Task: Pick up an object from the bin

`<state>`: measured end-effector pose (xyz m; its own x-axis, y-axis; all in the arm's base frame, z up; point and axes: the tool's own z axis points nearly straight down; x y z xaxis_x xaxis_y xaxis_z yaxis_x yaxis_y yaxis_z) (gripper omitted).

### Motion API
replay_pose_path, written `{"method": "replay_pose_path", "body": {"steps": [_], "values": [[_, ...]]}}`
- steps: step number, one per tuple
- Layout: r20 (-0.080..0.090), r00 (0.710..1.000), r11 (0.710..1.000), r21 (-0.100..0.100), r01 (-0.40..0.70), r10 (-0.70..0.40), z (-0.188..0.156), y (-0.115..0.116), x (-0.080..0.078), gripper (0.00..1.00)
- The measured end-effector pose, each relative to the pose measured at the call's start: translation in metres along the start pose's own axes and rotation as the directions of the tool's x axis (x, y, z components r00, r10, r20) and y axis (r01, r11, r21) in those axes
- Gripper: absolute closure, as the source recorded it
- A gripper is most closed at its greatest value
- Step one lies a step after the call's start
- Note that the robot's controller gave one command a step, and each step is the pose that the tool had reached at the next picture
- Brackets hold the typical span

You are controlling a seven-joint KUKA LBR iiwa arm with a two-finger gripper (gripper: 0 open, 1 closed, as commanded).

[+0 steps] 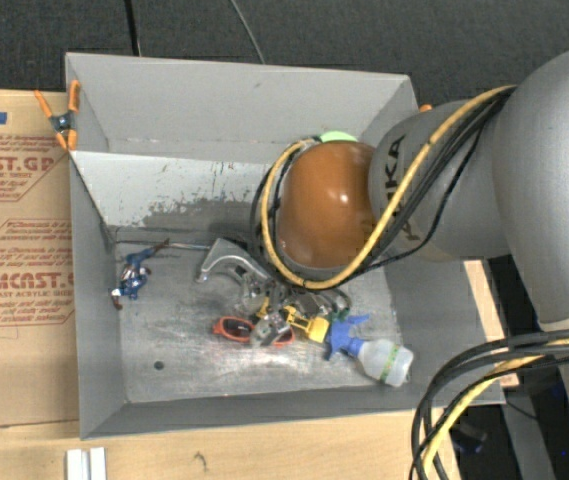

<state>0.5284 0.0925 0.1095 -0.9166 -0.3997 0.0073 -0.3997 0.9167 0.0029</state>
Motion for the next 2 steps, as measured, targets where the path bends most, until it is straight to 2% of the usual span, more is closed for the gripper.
{"method": "replay_pose_path", "body": {"steps": [1, 2], "values": [[0.013, 1.000, 1.000, 0.005, -0.002, 0.002, -0.020, 0.036, -0.013, 1.00], [0.012, 0.997, 0.997, -0.004, -0.076, 0.076, 0.002, 0.035, -0.009, 1.00]]}}
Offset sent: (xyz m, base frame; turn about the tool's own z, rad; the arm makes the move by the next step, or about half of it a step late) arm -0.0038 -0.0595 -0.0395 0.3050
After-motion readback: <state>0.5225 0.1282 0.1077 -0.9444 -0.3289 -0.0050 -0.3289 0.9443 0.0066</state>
